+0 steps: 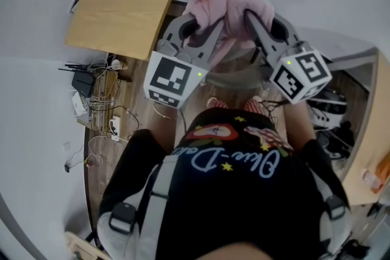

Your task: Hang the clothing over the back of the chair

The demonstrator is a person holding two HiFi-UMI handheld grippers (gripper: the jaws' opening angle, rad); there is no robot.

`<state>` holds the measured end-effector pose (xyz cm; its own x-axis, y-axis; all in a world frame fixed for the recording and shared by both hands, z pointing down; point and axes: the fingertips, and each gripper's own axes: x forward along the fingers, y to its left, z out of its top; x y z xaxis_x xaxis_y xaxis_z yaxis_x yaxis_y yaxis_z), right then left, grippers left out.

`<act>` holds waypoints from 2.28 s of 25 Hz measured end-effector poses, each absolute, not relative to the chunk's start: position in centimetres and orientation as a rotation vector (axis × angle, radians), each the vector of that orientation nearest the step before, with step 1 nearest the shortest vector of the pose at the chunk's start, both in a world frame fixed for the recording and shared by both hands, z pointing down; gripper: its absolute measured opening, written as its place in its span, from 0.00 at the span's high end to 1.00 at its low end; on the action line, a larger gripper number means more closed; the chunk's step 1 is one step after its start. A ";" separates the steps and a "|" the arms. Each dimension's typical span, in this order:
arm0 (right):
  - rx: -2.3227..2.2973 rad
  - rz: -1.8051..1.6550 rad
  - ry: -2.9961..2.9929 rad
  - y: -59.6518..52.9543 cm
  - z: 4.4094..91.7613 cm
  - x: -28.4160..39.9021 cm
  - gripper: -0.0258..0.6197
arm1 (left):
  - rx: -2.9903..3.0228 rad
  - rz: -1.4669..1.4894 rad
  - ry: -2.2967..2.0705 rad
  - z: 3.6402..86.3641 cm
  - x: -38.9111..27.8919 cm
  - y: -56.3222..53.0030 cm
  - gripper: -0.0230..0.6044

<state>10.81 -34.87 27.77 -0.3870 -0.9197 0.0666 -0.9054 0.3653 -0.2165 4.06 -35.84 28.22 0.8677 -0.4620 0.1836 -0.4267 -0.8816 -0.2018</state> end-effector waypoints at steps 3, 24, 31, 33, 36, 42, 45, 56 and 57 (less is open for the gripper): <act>-1.663 -0.362 2.577 -34.7 28.0 11.9 0.88 | -2.895 -0.350 0.744 28.5 5.1 -35.5 0.85; -1.348 -0.630 2.787 -29.8 34.9 18.0 0.88 | -2.976 -0.523 1.059 35.7 10.5 -29.1 0.85; -1.275 -0.711 2.815 -28.3 36.2 18.7 0.88 | -2.980 -0.584 1.116 37.0 11.2 -27.3 0.85; -1.253 -0.731 2.819 -27.7 36.8 19.3 0.88 | -2.975 -0.594 1.135 37.5 11.8 -26.6 0.85; -1.218 -0.746 2.837 -27.1 37.9 19.7 0.88 | -2.968 -0.607 1.166 38.7 12.1 -25.9 0.85; -1.163 -0.780 2.891 -25.1 38.6 20.0 0.88 | -2.968 -0.609 1.233 39.4 12.4 -23.8 0.85; -1.162 -0.798 2.904 -23.8 39.2 19.9 0.88 | -2.979 -0.612 1.224 40.0 12.4 -22.5 0.85; -1.232 -0.831 2.901 -20.6 40.0 18.5 0.88 | -3.000 -0.642 1.151 41.0 11.0 -20.0 0.85; -1.239 -0.836 2.899 -20.2 40.2 18.4 0.88 | -3.004 -0.647 1.147 41.3 11.0 -19.7 0.85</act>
<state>18.45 -20.23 40.24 -0.7051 -0.6423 0.3005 -0.7037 0.5815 -0.4082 10.96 -19.69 41.30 0.6791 -0.6103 0.4079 -0.6647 -0.7470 -0.0109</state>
